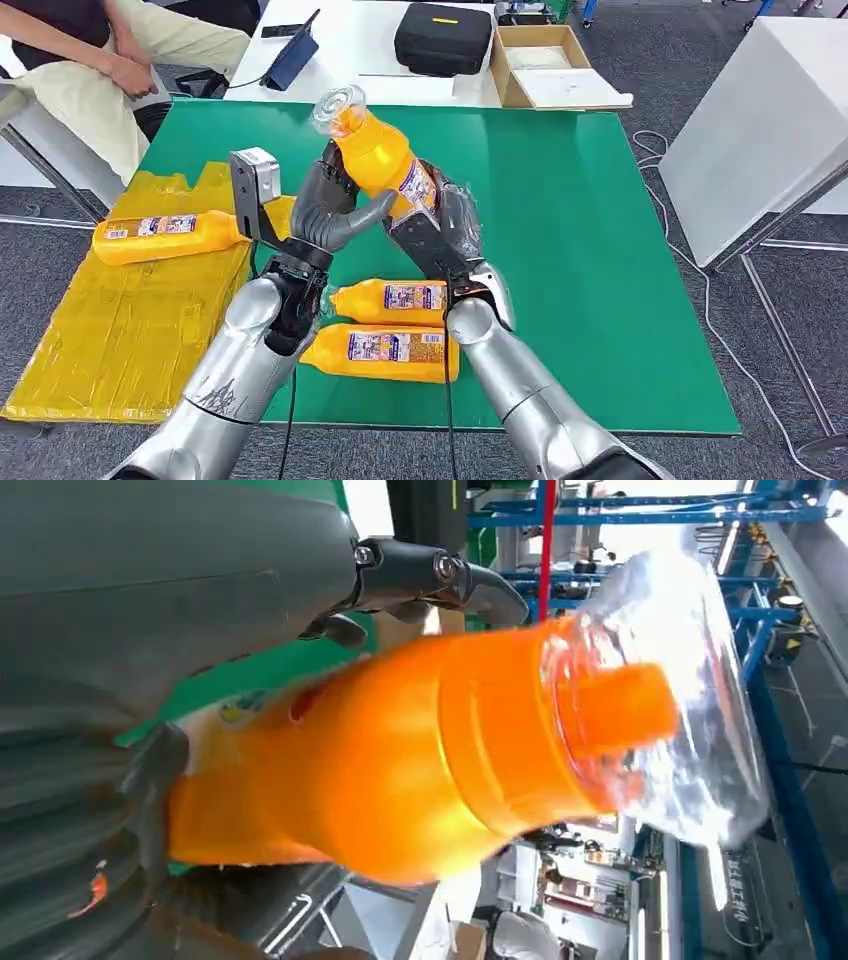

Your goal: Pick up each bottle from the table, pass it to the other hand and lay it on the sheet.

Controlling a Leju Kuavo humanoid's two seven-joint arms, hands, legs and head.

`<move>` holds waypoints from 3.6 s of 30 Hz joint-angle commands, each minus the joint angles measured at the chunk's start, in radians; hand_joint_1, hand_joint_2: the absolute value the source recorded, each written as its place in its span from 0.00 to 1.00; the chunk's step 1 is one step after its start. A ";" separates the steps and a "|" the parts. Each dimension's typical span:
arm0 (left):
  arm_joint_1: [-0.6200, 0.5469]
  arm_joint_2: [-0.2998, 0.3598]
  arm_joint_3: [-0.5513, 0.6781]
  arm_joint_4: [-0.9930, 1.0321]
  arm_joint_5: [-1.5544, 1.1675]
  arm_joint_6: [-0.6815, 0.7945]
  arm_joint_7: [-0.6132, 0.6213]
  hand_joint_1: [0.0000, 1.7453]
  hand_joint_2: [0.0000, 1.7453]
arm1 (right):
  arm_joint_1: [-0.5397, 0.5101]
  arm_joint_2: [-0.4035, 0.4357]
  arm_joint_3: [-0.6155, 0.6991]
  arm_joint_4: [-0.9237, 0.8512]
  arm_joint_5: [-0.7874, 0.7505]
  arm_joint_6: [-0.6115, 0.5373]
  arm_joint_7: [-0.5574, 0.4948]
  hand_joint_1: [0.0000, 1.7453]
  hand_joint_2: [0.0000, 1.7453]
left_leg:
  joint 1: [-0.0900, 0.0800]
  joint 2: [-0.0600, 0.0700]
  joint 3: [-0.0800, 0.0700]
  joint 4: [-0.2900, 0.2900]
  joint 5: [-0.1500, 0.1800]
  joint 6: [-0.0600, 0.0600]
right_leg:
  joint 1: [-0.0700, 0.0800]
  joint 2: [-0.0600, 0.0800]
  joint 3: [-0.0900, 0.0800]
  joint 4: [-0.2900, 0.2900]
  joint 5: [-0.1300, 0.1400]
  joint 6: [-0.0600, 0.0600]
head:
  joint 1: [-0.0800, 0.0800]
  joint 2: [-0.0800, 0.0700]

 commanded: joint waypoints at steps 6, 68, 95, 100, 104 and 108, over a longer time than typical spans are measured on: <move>-0.030 0.014 -0.025 0.021 0.004 0.002 0.007 0.00 1.00 | -0.059 -0.003 0.040 0.079 -0.001 0.003 0.007 1.00 1.00 | 0.001 0.000 0.006 0.000 -0.002 -0.004 | 0.001 -0.002 0.006 0.000 -0.002 -0.003 | 0.000 0.000; 0.048 -0.050 0.081 -0.135 0.110 0.244 -0.226 1.00 1.00 | -0.068 0.050 0.460 0.124 0.022 0.025 0.098 1.00 1.00 | 0.002 -0.002 0.001 0.000 -0.001 -0.003 | 0.001 -0.003 0.002 -0.001 -0.002 -0.003 | 0.000 0.000; 0.079 -0.025 0.147 -0.199 -0.087 0.436 -0.356 1.00 1.00 | -0.027 -0.023 0.277 -0.047 0.073 -0.037 0.061 0.00 1.00 | 0.002 -0.003 0.004 0.000 -0.002 -0.004 | 0.001 -0.004 0.005 -0.001 -0.003 -0.003 | 0.000 0.000; 0.128 0.019 0.224 -0.287 -0.425 0.662 -0.424 1.00 1.00 | 0.067 -0.151 0.169 -0.414 0.131 0.012 0.118 0.00 1.00 | 0.002 -0.002 0.002 0.000 -0.001 -0.003 | 0.001 -0.003 0.003 -0.001 -0.002 -0.003 | 0.000 0.000; 0.166 0.076 0.263 -0.256 -0.571 0.688 -0.357 1.00 1.00 | 0.132 -0.206 0.081 -0.557 0.129 -0.024 0.122 0.00 1.00 | 0.001 -0.003 0.004 -0.001 -0.002 -0.004 | 0.001 -0.004 0.005 -0.001 -0.002 -0.003 | 0.000 0.000; 0.241 0.093 0.337 -0.161 -0.619 0.683 -0.382 1.00 1.00 | 0.238 -0.257 -0.009 -0.633 0.156 -0.026 0.133 0.00 1.00 | 0.000 -0.003 0.008 -0.005 -0.001 -0.003 | -0.001 -0.004 0.008 -0.005 -0.002 -0.003 | 0.000 0.000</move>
